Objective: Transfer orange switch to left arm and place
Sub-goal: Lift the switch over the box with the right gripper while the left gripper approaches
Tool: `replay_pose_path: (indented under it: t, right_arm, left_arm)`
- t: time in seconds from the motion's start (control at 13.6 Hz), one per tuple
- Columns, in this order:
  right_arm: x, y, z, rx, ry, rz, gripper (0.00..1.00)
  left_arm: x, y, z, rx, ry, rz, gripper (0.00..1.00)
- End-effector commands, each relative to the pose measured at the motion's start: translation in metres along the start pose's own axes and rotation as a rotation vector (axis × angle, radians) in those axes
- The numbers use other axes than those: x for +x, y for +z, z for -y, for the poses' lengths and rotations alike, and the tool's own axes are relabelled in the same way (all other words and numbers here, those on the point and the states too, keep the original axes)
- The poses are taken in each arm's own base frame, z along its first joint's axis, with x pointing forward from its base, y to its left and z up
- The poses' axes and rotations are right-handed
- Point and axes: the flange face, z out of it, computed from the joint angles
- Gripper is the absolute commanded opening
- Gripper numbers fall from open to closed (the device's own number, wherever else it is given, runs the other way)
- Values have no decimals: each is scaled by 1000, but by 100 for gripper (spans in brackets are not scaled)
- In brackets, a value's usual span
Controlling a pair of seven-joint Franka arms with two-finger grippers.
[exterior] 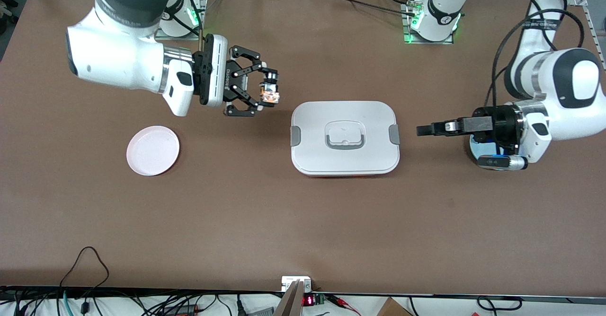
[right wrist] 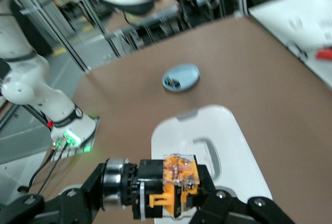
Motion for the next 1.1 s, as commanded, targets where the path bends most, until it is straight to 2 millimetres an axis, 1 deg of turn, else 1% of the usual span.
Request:
replay_pose_path:
  t: [0.0,0.15,0.29,0.37,0.44,0.51,0.59,0.73,0.81,1.03]
  right_arm:
    - [-9,14,-18,35,-89,-203,23]
    - [-14,40,-25,30,-105,-331,23]
    - [-13,59,-25,3,-106,-422,23]
    - [-15,66,-27,4,-91,-439,22]
    - [-18,72,-30,-4,-82,-436,22]
    - [-20,82,-30,-15,-74,-426,22]
    - [-20,84,-31,-38,-59,-433,22]
    - [-9,81,-32,-49,-62,-457,21]
    - [-10,84,-33,-48,-57,-457,21]
    - [-9,84,-32,-53,-58,-456,21]
  left_arm:
    - [-15,37,-9,-17,-29,-39,100]
    - [-26,64,-8,-28,-43,-53,100]
    - [-46,96,5,-47,-81,-95,100]
    - [-58,115,10,-30,-75,-107,100]
    - [-68,128,8,-15,-65,-120,100]
    - [-76,141,8,-1,-60,-126,100]
    - [-81,150,10,7,-63,-128,100]
    - [-83,152,16,10,-73,-132,100]
    - [-87,159,17,3,-82,-122,100]
    - [-90,169,22,-33,-123,-114,99]
